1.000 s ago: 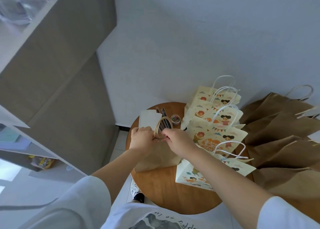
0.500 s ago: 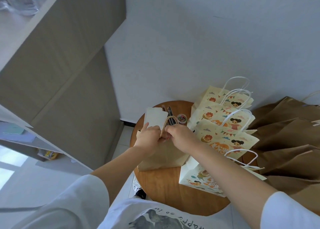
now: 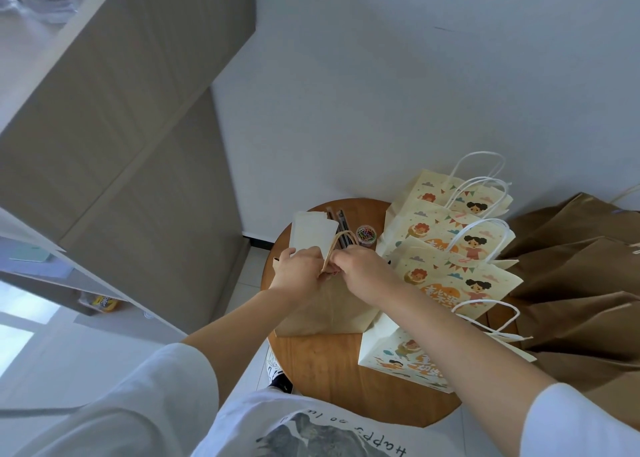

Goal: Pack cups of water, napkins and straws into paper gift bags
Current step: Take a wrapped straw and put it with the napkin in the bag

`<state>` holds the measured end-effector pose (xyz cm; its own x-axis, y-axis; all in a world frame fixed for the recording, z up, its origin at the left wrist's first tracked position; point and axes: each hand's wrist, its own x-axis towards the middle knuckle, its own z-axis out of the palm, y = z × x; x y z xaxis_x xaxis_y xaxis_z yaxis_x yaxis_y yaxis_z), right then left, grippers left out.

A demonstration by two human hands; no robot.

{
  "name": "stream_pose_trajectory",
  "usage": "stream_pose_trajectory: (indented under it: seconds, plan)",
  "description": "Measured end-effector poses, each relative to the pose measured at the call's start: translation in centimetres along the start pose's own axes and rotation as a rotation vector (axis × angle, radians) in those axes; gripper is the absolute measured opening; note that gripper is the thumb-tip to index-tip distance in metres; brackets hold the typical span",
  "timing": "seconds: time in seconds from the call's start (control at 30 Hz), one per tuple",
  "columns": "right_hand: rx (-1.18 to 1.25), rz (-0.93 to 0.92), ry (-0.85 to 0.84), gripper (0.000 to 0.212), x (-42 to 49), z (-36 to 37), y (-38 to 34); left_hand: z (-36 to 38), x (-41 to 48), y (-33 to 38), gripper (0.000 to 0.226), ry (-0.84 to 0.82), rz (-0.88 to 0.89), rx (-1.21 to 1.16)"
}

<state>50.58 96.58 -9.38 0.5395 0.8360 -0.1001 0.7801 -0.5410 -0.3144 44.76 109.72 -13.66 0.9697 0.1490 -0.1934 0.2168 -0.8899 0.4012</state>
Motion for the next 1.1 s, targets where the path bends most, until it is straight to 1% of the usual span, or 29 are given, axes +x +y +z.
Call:
stream_pose_trajectory:
  seconds: [0.17,0.3,0.33,0.4,0.43,0.5,0.53,0.6,0.63,0.7,0.73,0.8,0.83,0.87,0.9,0.93,1.0,1.03,1.07,1.1]
  plan:
    - [-0.035,0.04,-0.063,0.031,0.2,-0.4,-0.5,0.0,-0.2,0.3,0.029,0.028,-0.021,-0.038]
    - [-0.067,0.081,-0.052,0.031,0.2,-0.3,-1.3,-0.1,-0.3,0.4,0.03,0.027,-0.028,-0.037]
    - [-0.078,0.094,-0.005,0.03,0.1,0.0,-1.4,-0.1,-0.3,0.4,0.03,0.025,-0.034,-0.032]
    - [-0.073,0.108,0.172,0.026,-0.6,1.0,-1.5,-0.3,-0.4,0.4,0.03,0.013,-0.029,-0.006]
    - [-0.051,0.122,0.226,0.024,-1.1,1.8,-1.6,-0.4,-0.4,0.5,0.03,0.006,-0.019,0.009]
    - [-0.01,0.14,0.336,0.03,-2.1,3.7,-1.3,-0.4,-0.5,0.7,0.031,-0.007,-0.002,0.03]
    - [-0.012,0.154,0.34,0.037,-2.5,4.7,-1.2,-0.4,-0.5,0.7,0.031,-0.009,0.0,0.036]
    - [-0.015,0.183,0.24,0.056,-3.3,5.9,-1.4,-0.4,-0.6,0.7,0.032,-0.017,-0.005,0.038]
    - [-0.008,0.192,0.178,0.061,-3.5,5.9,-1.4,-0.4,-0.7,0.7,0.032,-0.02,0.0,0.043]
    - [0.097,0.187,0.14,0.06,-3.9,5.5,-1.0,-0.7,-0.7,0.7,0.029,-0.028,0.031,0.094]
    - [0.177,0.158,0.201,0.054,-4.1,5.0,-0.7,-0.9,-0.7,0.6,0.027,-0.04,0.052,0.148]
    - [0.254,0.114,0.457,0.037,-4.8,4.1,-0.1,-1.4,-0.8,0.2,0.026,-0.09,0.041,0.265]
    - [0.228,0.124,0.538,0.031,-5.1,3.8,0.2,-1.6,-1.0,0.0,0.027,-0.118,0.008,0.306]
    - [0.175,0.145,0.551,0.03,-5.4,3.5,0.4,-1.7,-1.2,-0.2,0.029,-0.133,-0.024,0.325]
    - [0.11,0.188,0.488,0.036,-5.4,3.2,0.5,-1.6,-1.5,-0.3,0.032,-0.127,-0.041,0.329]
    - [0.043,0.239,0.365,0.046,-5.4,2.9,0.6,-1.6,-1.8,-0.2,0.036,-0.111,-0.049,0.319]
    - [-0.106,0.293,0.047,0.062,-5.0,2.0,0.5,-1.6,-2.9,0.0,0.035,-0.075,-0.044,0.281]
    - [-0.171,0.289,-0.045,0.062,-4.8,1.7,0.3,-1.7,-3.6,-0.1,0.031,-0.063,-0.029,0.26]
    - [-0.212,0.276,-0.086,0.055,-4.7,1.4,0.0,-1.7,-4.4,-0.5,0.029,-0.054,-0.016,0.25]
    - [-0.218,0.255,-0.083,0.042,-4.7,1.1,-0.5,-1.8,-5.3,-1.1,0.029,-0.034,-0.016,0.246]
